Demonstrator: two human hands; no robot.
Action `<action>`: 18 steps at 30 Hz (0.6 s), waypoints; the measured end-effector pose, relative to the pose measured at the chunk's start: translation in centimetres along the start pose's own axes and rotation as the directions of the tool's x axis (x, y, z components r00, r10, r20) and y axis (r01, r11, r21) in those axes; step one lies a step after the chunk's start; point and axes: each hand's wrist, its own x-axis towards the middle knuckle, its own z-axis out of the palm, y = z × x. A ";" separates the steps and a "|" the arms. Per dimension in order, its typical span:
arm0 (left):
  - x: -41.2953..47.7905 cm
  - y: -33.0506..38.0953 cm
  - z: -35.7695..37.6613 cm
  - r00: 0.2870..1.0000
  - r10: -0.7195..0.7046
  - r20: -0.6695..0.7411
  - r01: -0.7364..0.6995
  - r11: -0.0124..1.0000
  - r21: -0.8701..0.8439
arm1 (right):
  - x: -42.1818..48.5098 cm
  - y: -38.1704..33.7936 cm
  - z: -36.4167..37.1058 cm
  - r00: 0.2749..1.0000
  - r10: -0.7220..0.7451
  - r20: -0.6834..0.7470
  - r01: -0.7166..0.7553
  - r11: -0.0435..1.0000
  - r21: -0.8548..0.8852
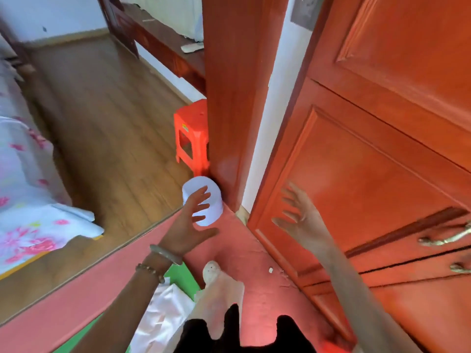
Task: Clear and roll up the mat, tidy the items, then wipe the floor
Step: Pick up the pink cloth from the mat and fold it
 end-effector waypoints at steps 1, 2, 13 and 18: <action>1.7 -0.1 -1.0 0.999 -0.008 -0.032 0.007 1.000 -0.008 | 2.8 -0.3 0.7 0.999 -0.001 0.034 0.001 1.000 0.004; 3.3 -0.2 -2.1 0.998 -0.019 -0.067 0.017 1.000 -0.023 | 5.6 -0.6 1.4 0.997 0.002 0.078 -0.003 1.000 0.008; 11.2 -0.8 -13.6 0.909 -0.093 -0.405 0.102 0.995 0.002 | 25.6 -6.4 12.1 0.864 -0.079 0.497 0.090 0.996 0.003; 9.4 -2.6 -16.8 0.751 -0.180 -0.635 0.179 0.982 -0.067 | 30.8 -8.6 18.7 0.689 -0.110 0.716 0.153 0.988 0.004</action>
